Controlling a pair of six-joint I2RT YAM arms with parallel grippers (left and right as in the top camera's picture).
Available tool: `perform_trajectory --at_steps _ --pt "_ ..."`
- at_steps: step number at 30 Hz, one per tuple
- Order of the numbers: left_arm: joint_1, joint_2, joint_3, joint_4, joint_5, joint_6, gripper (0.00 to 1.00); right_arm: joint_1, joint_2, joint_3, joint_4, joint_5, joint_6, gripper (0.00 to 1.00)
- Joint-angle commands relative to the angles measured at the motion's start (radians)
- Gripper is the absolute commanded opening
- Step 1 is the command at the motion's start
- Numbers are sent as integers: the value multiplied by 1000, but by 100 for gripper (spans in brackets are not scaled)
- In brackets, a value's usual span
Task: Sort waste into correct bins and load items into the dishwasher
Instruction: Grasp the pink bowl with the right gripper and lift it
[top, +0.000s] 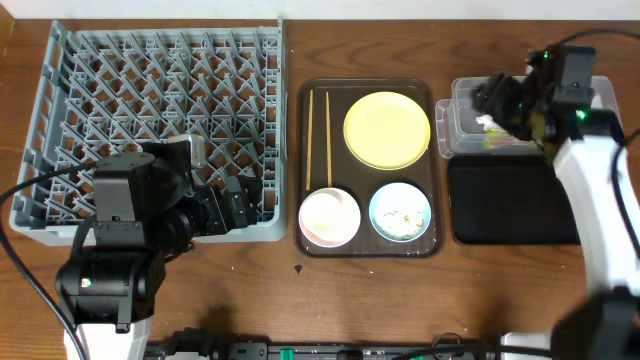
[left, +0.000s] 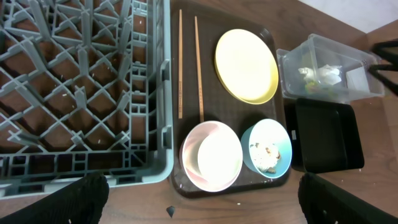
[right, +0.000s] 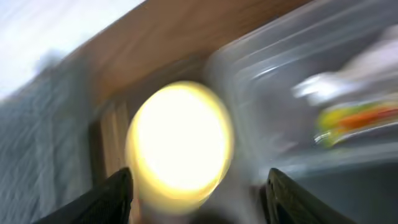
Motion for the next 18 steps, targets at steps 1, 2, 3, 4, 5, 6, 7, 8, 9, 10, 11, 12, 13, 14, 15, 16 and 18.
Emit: perform_trajectory --at_steps 1,2,3,4,5,6,7,8,9,10,11,12,13,14,15,16,18 --pt "-5 -1 22 1 10 -2 98 136 -82 3 -124 -165 -224 65" --pt "-5 -1 22 5 9 -2 98 183 -84 3 -167 -163 -249 64" --pt "-5 -1 22 21 10 -3 98 224 -83 3 -200 -163 -267 64" --pt "-5 -1 22 44 10 -10 98 277 -77 0 -235 -163 -285 63" --pt "-5 -2 22 55 10 -9 98 320 -72 -4 -258 -163 -298 63" --pt "-5 -2 22 58 10 -9 98 364 -66 -8 -278 -160 -302 62" --pt "-5 -2 22 58 10 -9 98 413 -57 -13 -296 -154 -302 61" --pt "-5 -1 22 58 10 -9 98 453 -48 -16 -306 -142 -302 61" --pt "-5 -1 22 57 10 -9 98 496 -37 -18 -312 -119 -301 61" --pt "-5 -1 22 57 10 -9 98 577 -10 -19 -311 -53 -288 61" --pt "-5 -1 22 58 10 -9 98 612 5 -19 -304 -13 -273 61" --pt "-5 -1 22 59 10 -9 98 645 20 -19 -296 33 -250 61" --pt "-5 -1 22 61 10 -9 98 681 41 -19 -286 93 -221 61" --pt "-5 -1 22 61 11 -9 98 713 63 -19 -274 161 -191 61" --pt "-5 -1 22 61 13 -9 98 737 85 -19 -262 222 -166 60" --pt "-5 -1 22 58 14 -9 98 756 109 -19 -250 272 -145 60" --pt "-5 -1 22 58 14 -9 98 784 163 -19 -214 333 -122 57"
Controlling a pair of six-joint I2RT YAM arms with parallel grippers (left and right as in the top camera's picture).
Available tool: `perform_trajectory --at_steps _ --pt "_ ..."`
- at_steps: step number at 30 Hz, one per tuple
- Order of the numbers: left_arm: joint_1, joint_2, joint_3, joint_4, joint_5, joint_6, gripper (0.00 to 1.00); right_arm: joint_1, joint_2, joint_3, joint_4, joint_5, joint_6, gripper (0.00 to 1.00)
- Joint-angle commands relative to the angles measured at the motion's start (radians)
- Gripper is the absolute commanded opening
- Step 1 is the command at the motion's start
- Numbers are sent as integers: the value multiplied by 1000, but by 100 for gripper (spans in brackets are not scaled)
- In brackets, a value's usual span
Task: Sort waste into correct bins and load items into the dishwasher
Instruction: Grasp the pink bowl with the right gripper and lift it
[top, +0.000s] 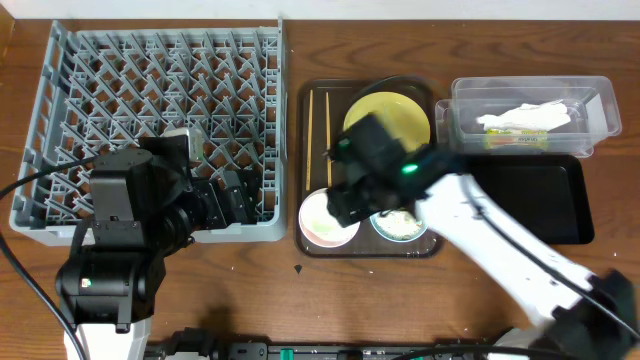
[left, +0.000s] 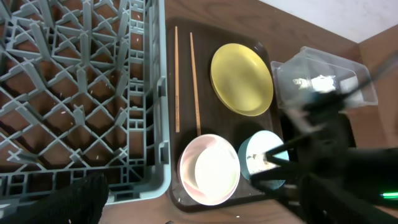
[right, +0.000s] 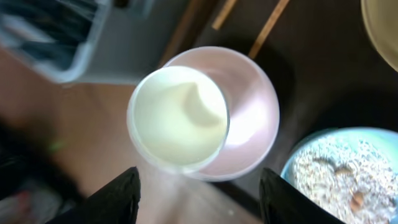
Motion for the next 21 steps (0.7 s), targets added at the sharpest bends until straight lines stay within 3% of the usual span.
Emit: perform_trajectory --at_steps 1,3,6,7,11,15,18,21 --pt "-5 -1 22 1 14 -5 98 52 107 -9 55 222 78 54" --pt "-5 -1 22 1 13 -5 98 58 160 -9 89 225 87 42" --pt "-5 -1 22 1 13 -5 98 50 196 -9 93 225 124 14" --pt "-5 -1 22 1 13 -5 98 43 196 -9 94 224 133 10" --pt "-5 -1 22 8 13 -5 98 -2 150 -5 85 220 126 1" --pt "-5 -1 22 31 13 -9 98 -86 25 -4 66 116 40 1" --pt "-5 8 22 47 16 -78 98 -172 -84 -4 72 4 -34 1" --pt "-5 35 22 68 105 -95 98 -280 -176 -4 92 -63 -37 1"
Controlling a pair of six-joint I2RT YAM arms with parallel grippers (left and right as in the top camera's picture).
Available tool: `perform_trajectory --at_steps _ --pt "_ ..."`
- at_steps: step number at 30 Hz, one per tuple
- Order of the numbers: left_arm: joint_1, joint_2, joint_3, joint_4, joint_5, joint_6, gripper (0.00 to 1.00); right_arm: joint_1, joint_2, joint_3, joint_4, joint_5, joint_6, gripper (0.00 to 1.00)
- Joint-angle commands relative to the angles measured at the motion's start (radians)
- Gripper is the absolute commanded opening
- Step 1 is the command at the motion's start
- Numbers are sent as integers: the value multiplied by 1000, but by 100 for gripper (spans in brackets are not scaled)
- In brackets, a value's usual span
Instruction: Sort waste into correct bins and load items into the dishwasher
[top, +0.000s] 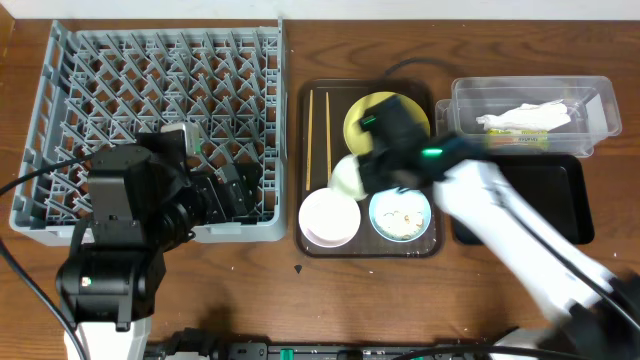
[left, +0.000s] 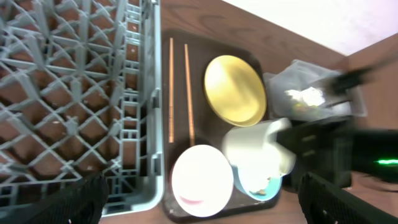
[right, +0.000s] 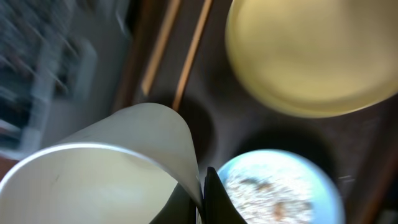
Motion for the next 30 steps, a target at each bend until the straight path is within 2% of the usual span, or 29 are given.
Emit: perform_trajectory --at_steps 1,4,6,9,14,21,28,30 --pt "-5 45 22 29 163 -45 98 -123 -122 6 21 -164 -69 1" --pt "-5 98 22 87 367 -45 100 -219 -167 6 63 -433 -166 1" --pt "-5 138 22 137 512 -44 96 -269 -175 6 75 -623 -209 1" --pt "-5 191 22 204 703 -45 95 -290 -172 6 76 -792 -249 1" --pt "-5 238 22 233 891 -45 95 -263 -172 6 121 -1149 -380 1" --pt "-16 238 22 237 999 -45 96 -193 -172 6 257 -1157 -328 1" --pt "-68 238 22 248 1078 -44 95 -99 -172 6 381 -1012 -240 1" --pt "-74 238 22 248 1078 -45 91 -72 -172 6 406 -967 -216 1"
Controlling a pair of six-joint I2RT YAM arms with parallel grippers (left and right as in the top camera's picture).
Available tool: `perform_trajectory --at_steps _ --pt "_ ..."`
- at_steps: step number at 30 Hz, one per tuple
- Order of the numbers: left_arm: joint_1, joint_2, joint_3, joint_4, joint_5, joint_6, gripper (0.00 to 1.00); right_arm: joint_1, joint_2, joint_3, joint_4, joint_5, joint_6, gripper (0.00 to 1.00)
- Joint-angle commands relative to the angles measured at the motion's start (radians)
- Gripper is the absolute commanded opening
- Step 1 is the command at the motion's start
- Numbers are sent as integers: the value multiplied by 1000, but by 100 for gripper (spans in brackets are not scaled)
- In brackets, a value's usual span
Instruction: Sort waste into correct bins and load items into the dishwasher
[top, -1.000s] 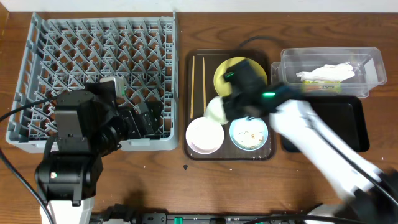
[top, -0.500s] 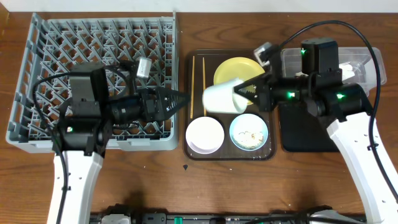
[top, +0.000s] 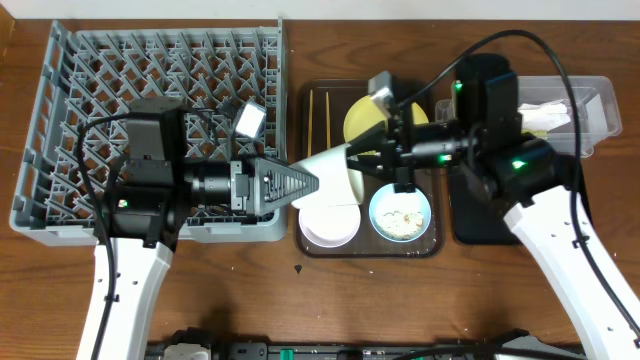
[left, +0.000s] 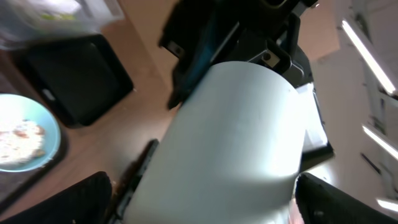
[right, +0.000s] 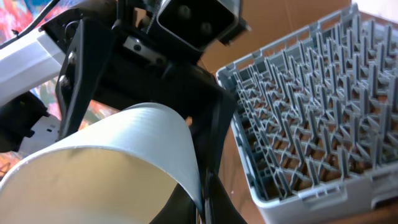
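A white cup (top: 328, 175) hangs on its side above the left edge of the brown tray (top: 436, 150). My right gripper (top: 362, 165) is shut on its rim, with the wall pinched between the fingers (right: 205, 202). The cup's base points at my left gripper (top: 303, 185), which is open, and the cup (left: 236, 137) fills the gap between its wide-set fingers (left: 93, 196). On the tray lie a pink bowl (top: 328, 225), a blue bowl with food scraps (top: 400, 215), a yellow plate (top: 372, 122) partly hidden by the arm, and two chopsticks (top: 318, 120).
The grey dish rack (top: 150, 80) fills the left of the table. A clear bin (top: 570, 100) holding wrappers stands at the back right, with a black bin (top: 475, 215) in front of it. Both arms meet over the rack's right edge and the tray.
My left arm has turned from the rack's front to point right at the cup. The right gripper has brought the cup left and tipped it sideways, so it now sits between the left fingers.
My right gripper was open over the clear bin. Then it hung open over the cup standing in the pink bowl. Then it was shut on the cup's rim, above the tray. Now the cup lies sideways between both grippers, and the left arm has come across.
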Motion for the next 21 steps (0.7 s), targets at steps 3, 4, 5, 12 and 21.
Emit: perform_trajectory --at_steps 3,4,5,12,21 --pt "-10 -4 21 3 54 6 80 62 -1 4 24 181 104 1" --pt "-10 -4 21 3 54 6 77 64 -1 4 23 205 111 1" --pt "-10 -4 21 3 54 6 73 64 -1 4 23 217 113 1" --pt "-10 -4 21 3 53 6 64 64 -1 4 26 242 112 8" --pt "-8 -11 21 -26 -181 6 60 6 -3 4 -44 273 108 72"
